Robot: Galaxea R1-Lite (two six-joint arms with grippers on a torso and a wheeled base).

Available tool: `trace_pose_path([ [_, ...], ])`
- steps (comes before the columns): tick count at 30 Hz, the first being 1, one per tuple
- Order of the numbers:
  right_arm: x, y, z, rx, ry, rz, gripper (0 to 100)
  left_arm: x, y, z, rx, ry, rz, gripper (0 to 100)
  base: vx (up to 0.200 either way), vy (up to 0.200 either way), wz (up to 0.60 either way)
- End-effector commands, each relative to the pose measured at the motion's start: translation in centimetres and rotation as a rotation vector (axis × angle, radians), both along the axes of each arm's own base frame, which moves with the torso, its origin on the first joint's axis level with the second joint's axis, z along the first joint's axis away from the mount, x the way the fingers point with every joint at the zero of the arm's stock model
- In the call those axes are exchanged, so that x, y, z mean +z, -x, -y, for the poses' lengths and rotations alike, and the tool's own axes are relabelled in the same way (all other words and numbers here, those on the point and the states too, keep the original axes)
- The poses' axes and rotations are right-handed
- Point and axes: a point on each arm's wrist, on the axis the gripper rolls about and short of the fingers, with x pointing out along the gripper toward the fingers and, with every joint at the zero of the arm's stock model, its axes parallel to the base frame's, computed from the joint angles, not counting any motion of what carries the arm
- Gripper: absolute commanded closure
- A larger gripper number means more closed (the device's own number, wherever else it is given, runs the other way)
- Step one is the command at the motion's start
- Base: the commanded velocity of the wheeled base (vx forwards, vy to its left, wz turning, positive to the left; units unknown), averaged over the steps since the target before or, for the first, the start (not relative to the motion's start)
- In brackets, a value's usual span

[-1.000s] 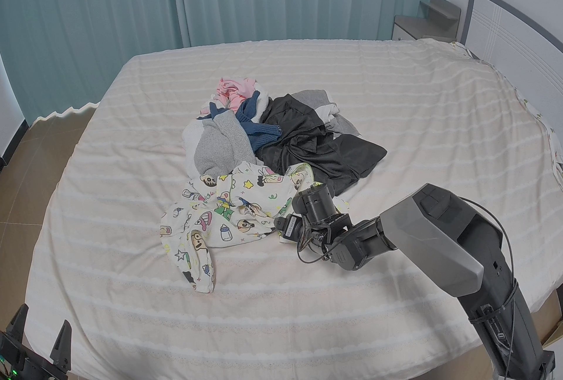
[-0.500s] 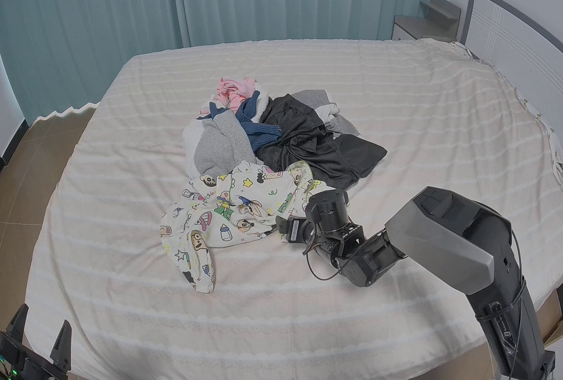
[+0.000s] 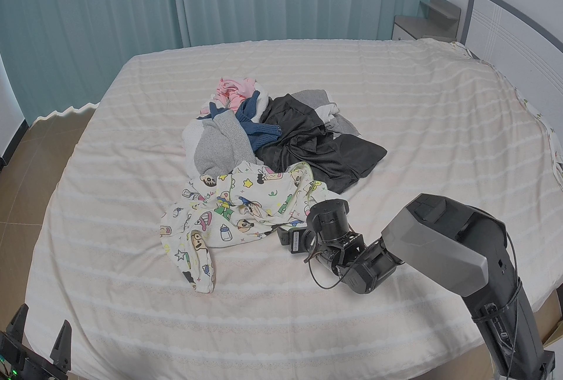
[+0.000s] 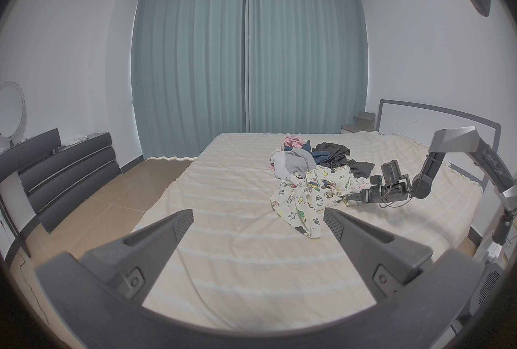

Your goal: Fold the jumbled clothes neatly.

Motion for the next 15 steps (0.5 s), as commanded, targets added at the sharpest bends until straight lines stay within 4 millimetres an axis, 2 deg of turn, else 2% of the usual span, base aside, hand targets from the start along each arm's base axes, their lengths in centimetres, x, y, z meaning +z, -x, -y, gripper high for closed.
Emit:
trace_pose_path([
  [1,-0.15,-0.88,-0.69,-0.001,0.004,0.011,0,-0.50,-0.11,-0.01,0.000,0.001,-0.019,0,0.000,0.000,0.00],
  [6,-0.01,-1.03,-1.18,0.005,0.024,-0.017,0,-0.50,-0.11,-0.01,0.002,0.003,-0.019,0,0.000,0.000,0.00],
  [15,-0.97,-1.13,-1.15,0.003,0.046,-0.027,0,-0.50,-0.11,-0.01,0.000,0.003,-0.019,0,0.000,0.000,0.00],
])
